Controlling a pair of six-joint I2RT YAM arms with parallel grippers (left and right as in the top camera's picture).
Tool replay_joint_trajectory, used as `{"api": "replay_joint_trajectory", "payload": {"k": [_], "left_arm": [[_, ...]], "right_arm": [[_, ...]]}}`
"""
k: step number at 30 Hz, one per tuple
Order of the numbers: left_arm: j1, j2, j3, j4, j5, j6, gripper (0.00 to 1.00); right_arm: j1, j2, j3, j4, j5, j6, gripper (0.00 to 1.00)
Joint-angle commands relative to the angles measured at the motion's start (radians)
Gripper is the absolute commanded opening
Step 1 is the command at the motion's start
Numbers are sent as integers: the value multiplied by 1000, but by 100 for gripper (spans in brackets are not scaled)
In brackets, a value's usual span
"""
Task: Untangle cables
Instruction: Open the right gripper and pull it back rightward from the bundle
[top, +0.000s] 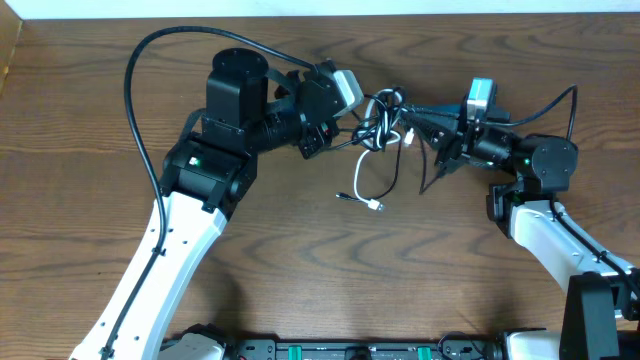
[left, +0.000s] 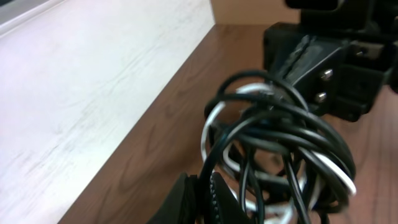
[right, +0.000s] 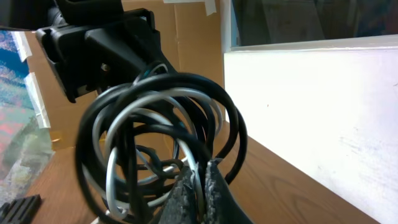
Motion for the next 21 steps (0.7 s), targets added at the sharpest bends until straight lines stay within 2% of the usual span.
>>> {"api": "replay_joint_trajectory", "payload": {"k": [1, 8, 13, 14, 15, 21], "left_arm": [[7, 0, 5, 1, -51, -13, 8], [7, 0, 5, -7, -76, -13, 7], [7, 0, 5, -3, 27, -13, 7], [7, 0, 5, 1, 43, -13, 8], [7, 0, 5, 2, 50, -13, 7], [7, 0, 5, 5, 78, -13, 8]], "right_arm": [[-13, -9, 8, -4, 15, 0, 1], [-19, -9, 8, -8, 14, 0, 1], [-17, -9, 8, -26, 14, -1, 3], [-18, -9, 8, -43, 14, -1, 7], [-18, -9, 8, -65, 15, -2, 17], [-14, -9, 8, -155, 14, -2, 46]]}}
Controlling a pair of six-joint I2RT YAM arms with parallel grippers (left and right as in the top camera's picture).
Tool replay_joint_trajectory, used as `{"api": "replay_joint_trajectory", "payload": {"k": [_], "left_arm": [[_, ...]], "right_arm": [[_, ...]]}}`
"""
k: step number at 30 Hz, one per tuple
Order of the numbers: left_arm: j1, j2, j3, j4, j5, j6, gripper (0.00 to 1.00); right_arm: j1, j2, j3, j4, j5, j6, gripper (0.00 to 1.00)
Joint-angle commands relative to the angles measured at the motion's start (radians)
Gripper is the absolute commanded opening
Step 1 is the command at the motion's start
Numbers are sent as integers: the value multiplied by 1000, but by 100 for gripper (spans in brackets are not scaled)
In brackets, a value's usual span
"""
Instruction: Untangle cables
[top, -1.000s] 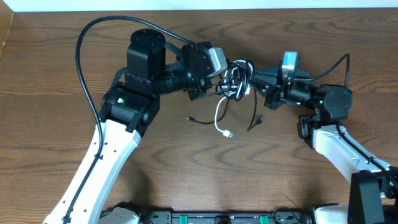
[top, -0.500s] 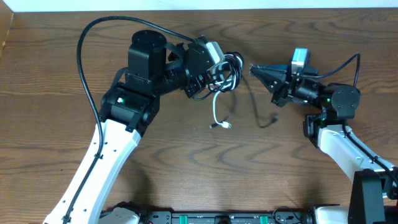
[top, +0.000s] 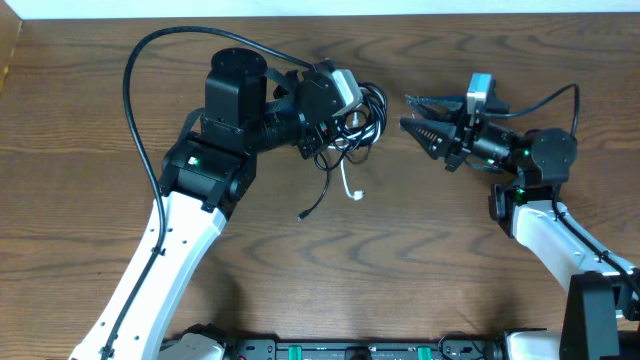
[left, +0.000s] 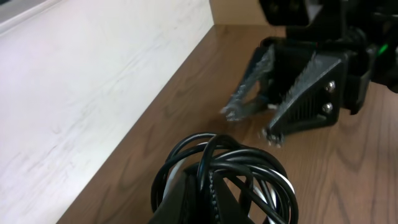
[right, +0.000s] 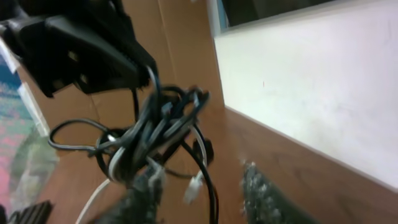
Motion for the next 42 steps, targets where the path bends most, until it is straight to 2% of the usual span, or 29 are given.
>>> {"api": "replay_joint_trajectory", "payload": {"k": [1, 4, 10, 15, 19, 23, 28, 33, 37, 42], "left_arm": [[5, 0, 5, 6, 71, -12, 7], [5, 0, 5, 6, 83, -12, 8], [5, 0, 5, 7, 81, -8, 8], [5, 0, 5, 7, 71, -8, 8], [5, 0, 5, 7, -13, -8, 7], [5, 0, 5, 12, -13, -9, 7], [3, 0, 5, 14, 107, -9, 7], [-11, 0, 5, 14, 123, -9, 7], [-33, 0, 5, 13, 208, -9, 7], [-65, 0, 5, 8, 216, -9, 7]], "right_arm": [[3, -9, 8, -14, 11, 3, 48], [23, -9, 8, -12, 13, 58, 60], [34, -9, 8, -10, 53, 269, 72], [33, -9, 8, -10, 29, 327, 72], [34, -9, 8, -11, -1, 327, 73], [39, -9, 8, -29, -15, 327, 73], [73, -9, 8, -42, -2, 326, 73], [104, -9, 8, -42, 30, 321, 73], [127, -9, 8, -43, 63, 314, 73], [132, -9, 8, -44, 81, 311, 72]]}}
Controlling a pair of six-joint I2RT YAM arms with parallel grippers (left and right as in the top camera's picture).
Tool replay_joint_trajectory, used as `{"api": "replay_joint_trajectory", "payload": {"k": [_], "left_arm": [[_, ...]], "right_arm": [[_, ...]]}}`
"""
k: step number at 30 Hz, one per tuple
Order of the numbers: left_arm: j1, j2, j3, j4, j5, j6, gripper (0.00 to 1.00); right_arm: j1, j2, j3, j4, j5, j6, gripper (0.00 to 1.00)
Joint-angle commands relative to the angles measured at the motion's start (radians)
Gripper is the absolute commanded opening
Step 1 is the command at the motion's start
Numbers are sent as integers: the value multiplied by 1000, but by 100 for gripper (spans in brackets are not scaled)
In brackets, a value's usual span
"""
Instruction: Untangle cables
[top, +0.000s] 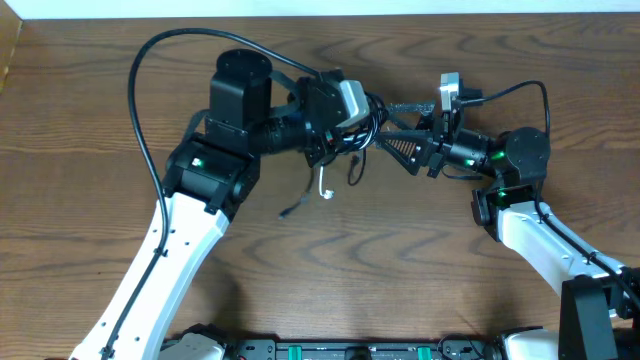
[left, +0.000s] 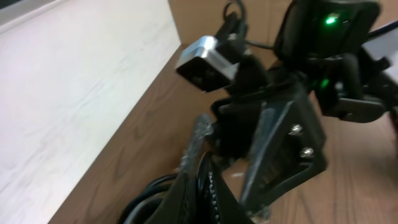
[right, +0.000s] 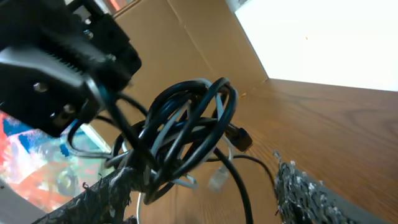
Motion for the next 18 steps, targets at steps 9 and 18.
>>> {"api": "replay_joint_trajectory", "payload": {"k": [9, 18], "left_arm": [[-85, 0, 5, 1, 82, -10, 8], [-84, 0, 5, 1, -42, -10, 8]], "right_arm": [[18, -9, 8, 0, 55, -17, 55], [16, -9, 8, 0, 55, -46, 1]]}}
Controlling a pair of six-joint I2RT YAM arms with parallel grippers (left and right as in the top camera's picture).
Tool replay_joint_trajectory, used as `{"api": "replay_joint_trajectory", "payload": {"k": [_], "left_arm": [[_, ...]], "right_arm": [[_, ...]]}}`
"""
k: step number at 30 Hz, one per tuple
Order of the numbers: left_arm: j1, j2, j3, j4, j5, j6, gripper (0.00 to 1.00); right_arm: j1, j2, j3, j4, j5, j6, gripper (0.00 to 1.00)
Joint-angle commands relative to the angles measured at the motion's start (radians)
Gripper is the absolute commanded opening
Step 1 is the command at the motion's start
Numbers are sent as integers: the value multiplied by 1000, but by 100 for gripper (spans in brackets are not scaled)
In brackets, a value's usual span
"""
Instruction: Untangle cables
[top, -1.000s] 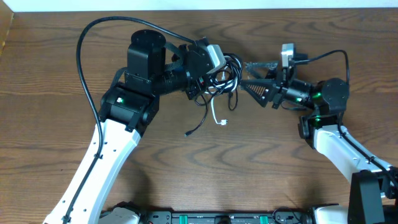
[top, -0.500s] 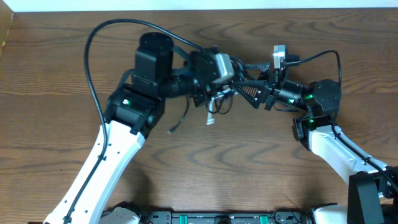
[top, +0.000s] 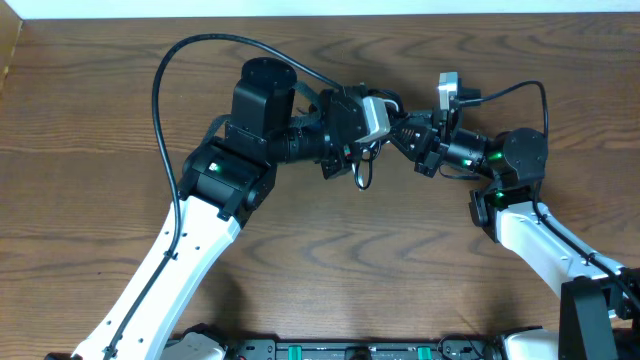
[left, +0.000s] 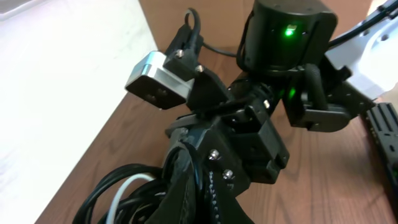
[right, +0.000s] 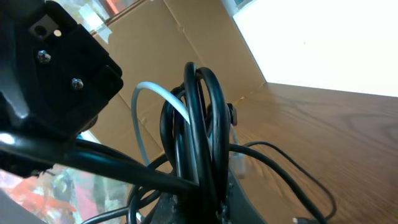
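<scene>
The cable bundle (top: 360, 165), several black cables and a white one knotted together, hangs between my two grippers near the table's far middle. My left gripper (top: 385, 128) is shut on it from the left, and my right gripper (top: 402, 138) is shut on it from the right, their tips almost touching. In the left wrist view the left gripper (left: 200, 186) pinches the black loops (left: 118, 193), with the right gripper's body (left: 249, 143) just beyond. In the right wrist view the right gripper (right: 202, 199) clamps upright black strands (right: 202, 118); the white cable (right: 155, 93) arcs behind.
The brown wooden table (top: 300, 280) runs to a white wall along its far edge. My left arm's own black supply cable (top: 165, 80) arcs over the left side. Cardboard (right: 186, 37) stands beyond the table.
My right gripper, then open around the bundle, is now shut on it. The left arm has moved right with the bundle, and the dangling cable ends show less below it.
Both grippers first held the bundle between them. Then the right gripper stood open and apart on the right while the left kept the bundle. Later the right's open fingers were at the bundle again, and now both are shut on it.
</scene>
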Motion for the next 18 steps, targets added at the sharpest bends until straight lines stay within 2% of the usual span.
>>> {"api": "replay_joint_trajectory", "payload": {"k": [1, 6, 7, 10, 14, 15, 18], "left_arm": [[-8, -5, 5, 6, -58, -9, 8], [3, -5, 5, 6, -129, -37, 8], [11, -6, 5, 6, -128, -48, 16], [48, -7, 5, 6, -128, -98, 17], [103, -7, 5, 5, -127, -166, 17], [115, -7, 5, 5, -127, -176, 22], [128, -7, 5, 0, -127, -178, 23]], "right_arm": [[0, -6, 8, 0, 25, -45, 1], [-68, -6, 8, 1, 24, -51, 1], [-84, -6, 8, 1, 24, -50, 1], [-130, -6, 8, 1, 24, -13, 1], [-177, -6, 8, 4, 24, 125, 1], [-183, -6, 8, 4, 24, 167, 1], [-191, -6, 8, 4, 38, 306, 1]]}}
